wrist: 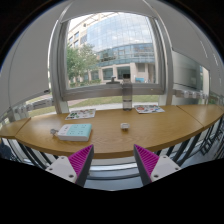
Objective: Unplug charger
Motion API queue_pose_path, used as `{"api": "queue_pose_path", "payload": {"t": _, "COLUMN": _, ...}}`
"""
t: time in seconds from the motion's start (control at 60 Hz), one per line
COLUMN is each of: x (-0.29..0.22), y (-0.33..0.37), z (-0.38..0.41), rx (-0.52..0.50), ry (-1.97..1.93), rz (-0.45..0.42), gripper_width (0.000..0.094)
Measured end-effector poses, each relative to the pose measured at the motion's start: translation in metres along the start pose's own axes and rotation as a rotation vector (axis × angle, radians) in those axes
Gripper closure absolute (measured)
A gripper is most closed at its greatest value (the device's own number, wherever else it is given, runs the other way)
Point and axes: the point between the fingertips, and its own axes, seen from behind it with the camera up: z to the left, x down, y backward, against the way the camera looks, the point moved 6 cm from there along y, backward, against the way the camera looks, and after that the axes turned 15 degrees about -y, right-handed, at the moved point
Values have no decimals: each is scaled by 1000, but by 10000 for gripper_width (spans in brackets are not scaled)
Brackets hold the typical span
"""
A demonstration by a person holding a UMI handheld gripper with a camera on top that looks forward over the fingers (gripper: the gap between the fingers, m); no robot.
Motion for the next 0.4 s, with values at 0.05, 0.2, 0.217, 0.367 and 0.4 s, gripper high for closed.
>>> {"api": "queue_pose_path", "payload": {"t": 0.05, "x": 1, "y": 3, "z": -1, "rx": 6, "ry": 13, "rz": -3, "gripper_width": 147}}
{"api": "queue_pose_path", "payload": {"t": 0.2, "x": 0, "y": 9, "z": -4, "rx": 20, "ry": 37, "rz": -17, "gripper_width": 149}}
{"api": "queue_pose_path", "payload": {"t": 0.217, "x": 0, "y": 10, "z": -4, "rx": 20, "ry": 38, "rz": -21, "gripper_width": 149}}
{"api": "queue_pose_path", "payload": {"t": 0.367, "x": 0, "y": 11, "z": -5, "rx": 23, "ry": 40, "rz": -20, "gripper_width": 147}}
{"api": "queue_pose_path", "payload": {"t": 0.4, "x": 1, "y": 11, "z": -4, "rx": 21, "ry": 36, "rz": -16, "gripper_width": 148}}
